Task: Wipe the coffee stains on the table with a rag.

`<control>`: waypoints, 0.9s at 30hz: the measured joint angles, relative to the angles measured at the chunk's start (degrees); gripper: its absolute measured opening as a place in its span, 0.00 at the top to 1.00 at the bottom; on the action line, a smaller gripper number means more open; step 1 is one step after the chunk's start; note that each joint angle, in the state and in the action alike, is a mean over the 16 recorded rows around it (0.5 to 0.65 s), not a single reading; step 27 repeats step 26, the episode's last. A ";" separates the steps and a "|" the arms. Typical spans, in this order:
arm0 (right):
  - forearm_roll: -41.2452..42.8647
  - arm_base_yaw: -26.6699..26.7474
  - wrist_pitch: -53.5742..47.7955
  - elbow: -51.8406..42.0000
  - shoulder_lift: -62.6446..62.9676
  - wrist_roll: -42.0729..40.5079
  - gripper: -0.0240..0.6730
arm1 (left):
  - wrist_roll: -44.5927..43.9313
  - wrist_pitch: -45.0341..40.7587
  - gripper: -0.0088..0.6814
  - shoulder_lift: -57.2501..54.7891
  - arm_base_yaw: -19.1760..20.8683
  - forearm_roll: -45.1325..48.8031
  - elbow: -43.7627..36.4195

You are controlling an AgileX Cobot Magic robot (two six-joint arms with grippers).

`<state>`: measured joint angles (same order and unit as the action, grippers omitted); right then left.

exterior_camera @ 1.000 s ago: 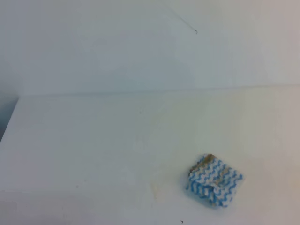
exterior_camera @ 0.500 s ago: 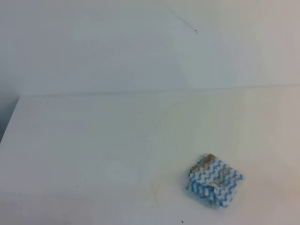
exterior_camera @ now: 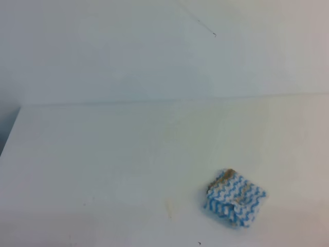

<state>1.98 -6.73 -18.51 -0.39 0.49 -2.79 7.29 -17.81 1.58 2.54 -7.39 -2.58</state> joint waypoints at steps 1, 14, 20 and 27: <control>-0.06 0.00 -0.48 0.00 0.00 -0.13 0.97 | 0.00 -0.01 0.99 0.00 0.00 0.00 0.00; -0.73 1.42 -1.03 0.00 0.00 -2.10 0.97 | 0.00 -0.01 0.99 0.00 0.00 0.00 0.00; -0.91 3.10 -1.11 0.00 0.00 -2.86 0.97 | 0.00 -0.01 0.99 0.00 0.00 0.00 0.00; -1.02 4.52 -1.15 0.00 0.00 -3.51 0.97 | 0.00 -0.01 0.99 0.00 0.00 0.00 0.00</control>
